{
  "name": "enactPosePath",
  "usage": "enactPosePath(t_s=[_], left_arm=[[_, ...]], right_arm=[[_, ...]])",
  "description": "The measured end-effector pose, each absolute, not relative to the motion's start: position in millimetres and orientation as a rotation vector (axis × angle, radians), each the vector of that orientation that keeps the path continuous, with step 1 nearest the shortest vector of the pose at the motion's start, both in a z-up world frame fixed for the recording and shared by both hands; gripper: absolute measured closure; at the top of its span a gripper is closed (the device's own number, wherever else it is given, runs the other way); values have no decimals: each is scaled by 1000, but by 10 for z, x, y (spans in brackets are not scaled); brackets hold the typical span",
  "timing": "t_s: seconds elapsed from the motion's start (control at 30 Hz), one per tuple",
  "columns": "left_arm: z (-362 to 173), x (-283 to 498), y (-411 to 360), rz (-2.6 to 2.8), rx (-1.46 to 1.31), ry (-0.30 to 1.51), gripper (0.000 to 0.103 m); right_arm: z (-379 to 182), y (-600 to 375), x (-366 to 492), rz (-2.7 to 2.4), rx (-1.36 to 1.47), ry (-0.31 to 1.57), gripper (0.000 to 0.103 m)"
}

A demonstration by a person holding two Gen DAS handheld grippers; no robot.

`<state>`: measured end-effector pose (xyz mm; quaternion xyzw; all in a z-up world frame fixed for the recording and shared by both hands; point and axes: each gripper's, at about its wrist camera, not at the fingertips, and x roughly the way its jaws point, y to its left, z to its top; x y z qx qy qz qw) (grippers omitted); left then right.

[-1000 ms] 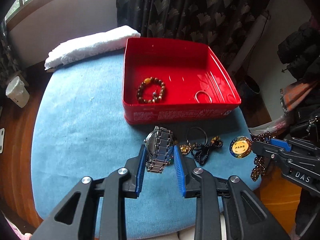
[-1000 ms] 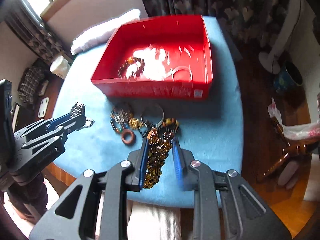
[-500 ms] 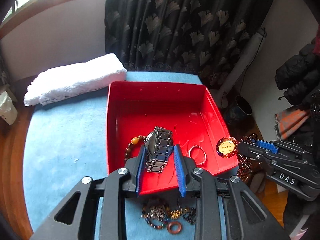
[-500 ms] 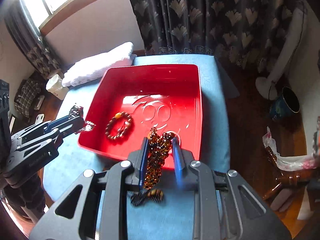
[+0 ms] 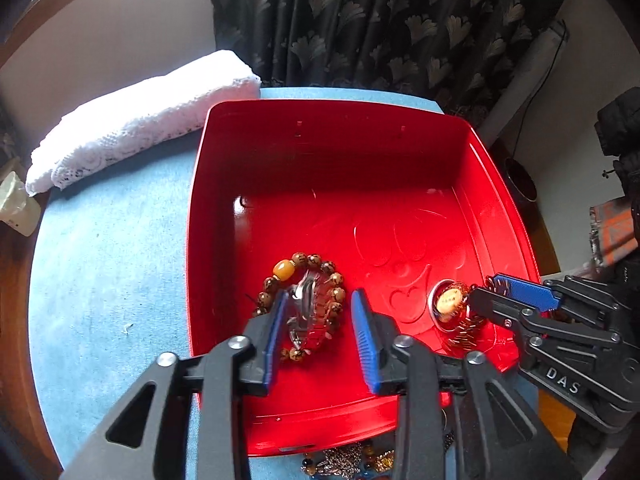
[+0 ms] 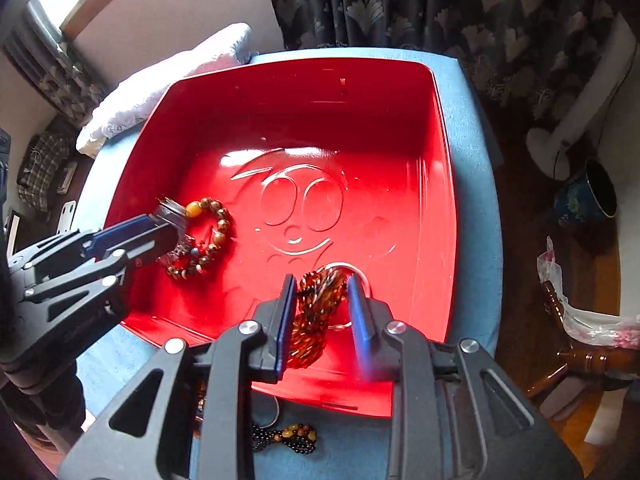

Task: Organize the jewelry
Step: 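Open both tools to release the watch and pendant in the tin, then grip the black bead necklace with the right tool while the left tool nears the red ring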

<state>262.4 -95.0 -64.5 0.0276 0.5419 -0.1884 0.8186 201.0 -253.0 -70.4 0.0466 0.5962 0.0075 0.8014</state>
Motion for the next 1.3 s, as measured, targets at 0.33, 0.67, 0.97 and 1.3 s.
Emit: enactPosePath(t_s=[0.33, 0.67, 0.97, 1.3], left_arm=[[-199, 2316, -791, -363, 103, 1021, 48], [-90, 1730, -430, -303, 98, 1008, 31], [-492, 1451, -282, -274, 67, 1132, 31], [-921, 1359, -364, -262, 108, 1225, 48]], right_arm=[[-231, -2659, 1670, 14, 109, 1149, 70], [-4, -2520, 1010, 74, 146, 1122, 58], [-496, -2486, 805, 50, 245, 1270, 65], [-905, -2314, 717, 25, 296, 1397, 72]])
